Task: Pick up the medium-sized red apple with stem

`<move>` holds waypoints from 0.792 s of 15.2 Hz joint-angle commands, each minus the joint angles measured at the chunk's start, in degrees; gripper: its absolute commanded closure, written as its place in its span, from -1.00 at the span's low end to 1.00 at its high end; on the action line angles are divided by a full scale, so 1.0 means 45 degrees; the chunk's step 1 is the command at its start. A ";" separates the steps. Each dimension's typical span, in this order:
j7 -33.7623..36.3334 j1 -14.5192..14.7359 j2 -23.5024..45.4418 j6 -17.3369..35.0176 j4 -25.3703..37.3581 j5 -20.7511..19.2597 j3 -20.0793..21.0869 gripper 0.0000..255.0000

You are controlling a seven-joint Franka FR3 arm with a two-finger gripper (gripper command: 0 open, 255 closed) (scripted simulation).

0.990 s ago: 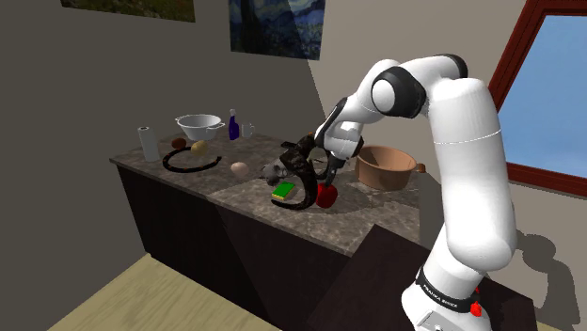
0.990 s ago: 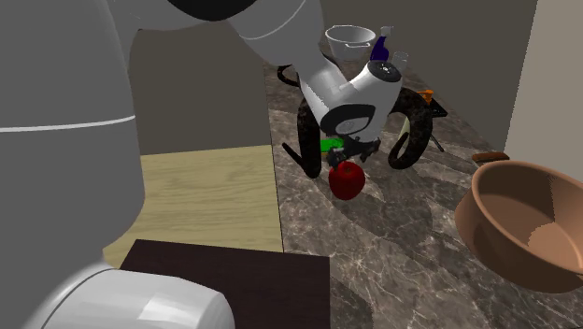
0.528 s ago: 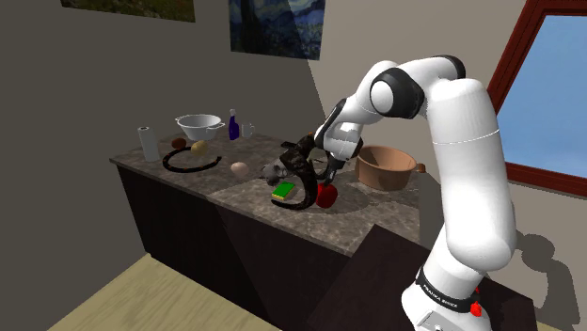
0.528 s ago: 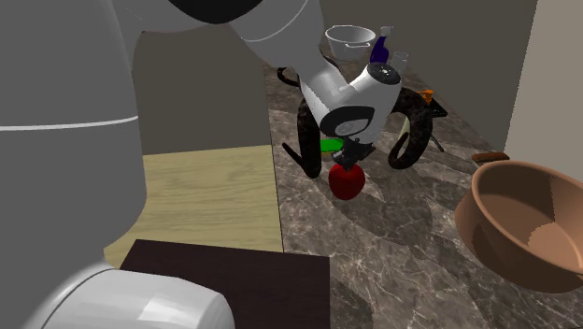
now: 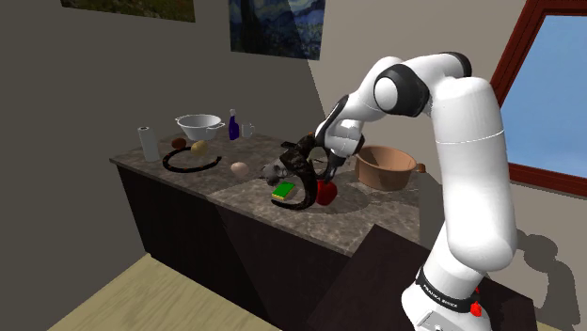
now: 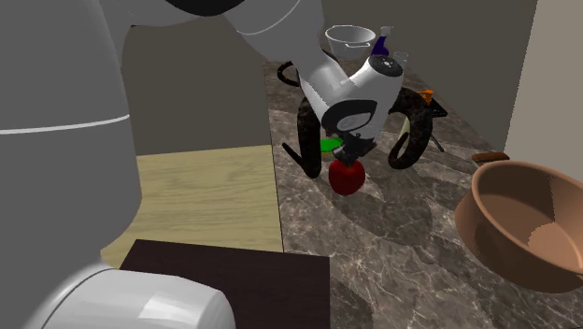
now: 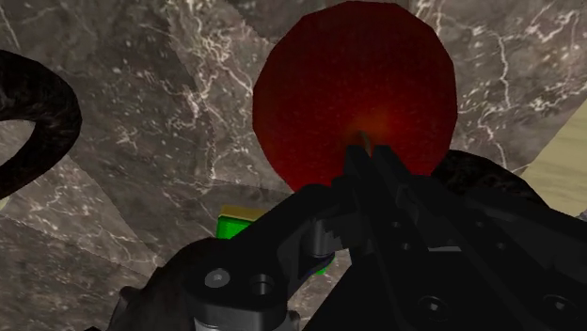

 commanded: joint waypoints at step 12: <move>0.1696 0.1036 -0.1706 -0.1170 -0.0154 -0.2161 -0.1377 1.00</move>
